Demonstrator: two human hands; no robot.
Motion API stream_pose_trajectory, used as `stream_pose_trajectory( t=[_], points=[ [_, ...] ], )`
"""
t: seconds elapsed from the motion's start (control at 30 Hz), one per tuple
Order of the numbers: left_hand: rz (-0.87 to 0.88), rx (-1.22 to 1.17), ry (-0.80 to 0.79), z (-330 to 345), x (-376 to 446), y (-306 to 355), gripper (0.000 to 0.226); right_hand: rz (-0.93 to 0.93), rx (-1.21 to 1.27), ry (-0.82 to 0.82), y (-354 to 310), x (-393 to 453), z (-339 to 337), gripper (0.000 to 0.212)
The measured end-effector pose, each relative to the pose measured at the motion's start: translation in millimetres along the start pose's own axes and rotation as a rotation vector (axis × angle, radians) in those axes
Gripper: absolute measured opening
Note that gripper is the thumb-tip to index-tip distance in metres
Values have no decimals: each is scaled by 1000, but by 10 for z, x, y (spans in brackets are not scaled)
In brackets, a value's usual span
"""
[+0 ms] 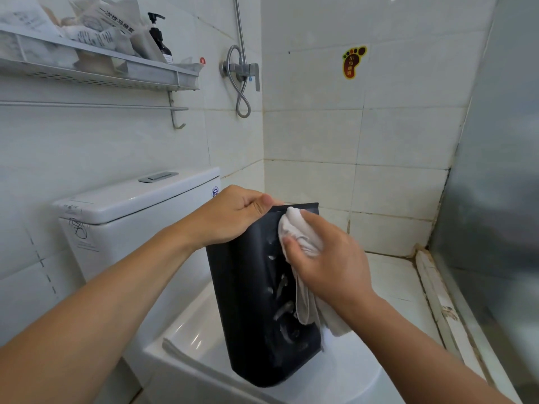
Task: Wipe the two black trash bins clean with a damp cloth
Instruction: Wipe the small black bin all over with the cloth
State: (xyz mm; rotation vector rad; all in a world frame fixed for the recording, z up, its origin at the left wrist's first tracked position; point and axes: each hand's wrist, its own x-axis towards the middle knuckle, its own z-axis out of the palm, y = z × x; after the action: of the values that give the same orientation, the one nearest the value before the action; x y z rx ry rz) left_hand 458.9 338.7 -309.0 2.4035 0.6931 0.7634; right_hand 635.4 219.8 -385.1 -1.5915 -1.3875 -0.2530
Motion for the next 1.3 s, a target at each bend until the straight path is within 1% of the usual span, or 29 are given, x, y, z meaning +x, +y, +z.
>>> stream_pose_trajectory(
  t=[0.03,0.1,0.13,0.17,0.27,0.3,0.37,0.43,0.47,0.5,0.57,0.6,0.67,0.77,0.83,0.87,0.93,0.97,1.07,1.1,1.2,1.23,1.3],
  points=[
    [1,7,-5,5,7,6,53,-39,-6,4,-44,-33,-7,49],
    [9,0,-15,9,5,-1,51,-145,16,-63,-124,-136,-16,54],
    [10,-2,-18,8,-2,-7,51,-168,33,-93,-120,-151,-17,56],
    [8,0,-18,8,-11,-8,49,-150,34,-102,-95,-121,-21,56],
    [-8,21,-3,5,-20,4,38,27,-4,-50,12,71,-35,46],
    [-11,14,-1,9,-17,14,37,40,-14,-26,27,83,-25,44],
    [-10,7,0,19,-8,13,36,-55,-18,-4,-26,-26,-16,46],
    [-7,7,0,24,-12,5,32,-165,18,-67,-91,-172,-4,53],
    [-3,6,3,24,-14,2,33,-175,23,-76,-81,-194,1,55],
    [2,1,7,26,-13,-1,36,-136,20,-64,-68,-163,1,55],
    [13,2,16,27,0,-5,46,-1,4,-18,-26,-45,12,50],
    [16,14,14,28,6,-3,49,30,-7,-2,-11,-18,29,47],
    [13,48,2,23,5,-9,49,-15,-9,18,-43,-82,42,47],
    [-11,71,4,-7,-24,-44,37,-120,8,-72,-74,-202,36,54],
    [-13,69,31,2,-19,-54,29,-83,-16,-83,-20,-150,28,55],
    [-9,70,48,18,-5,-48,29,-42,-18,-56,-6,-107,29,52],
    [-6,68,63,59,23,-49,38,-16,-20,5,-15,-96,50,45],
    [-6,61,61,73,26,-51,45,-49,-22,10,-50,-142,59,45],
    [-10,45,51,74,-4,-83,52,-170,26,-82,-95,-273,54,54],
    [-10,33,53,71,-16,-92,53,-159,25,-99,-66,-242,37,55],
    [-1,24,65,79,-23,-67,55,12,-7,-60,27,-63,15,48],
    [-2,29,68,87,-21,-49,53,27,-11,-36,26,-56,23,45],
    [-17,31,60,93,-17,-35,39,-60,-6,-11,-45,-140,30,46]
  ],
)
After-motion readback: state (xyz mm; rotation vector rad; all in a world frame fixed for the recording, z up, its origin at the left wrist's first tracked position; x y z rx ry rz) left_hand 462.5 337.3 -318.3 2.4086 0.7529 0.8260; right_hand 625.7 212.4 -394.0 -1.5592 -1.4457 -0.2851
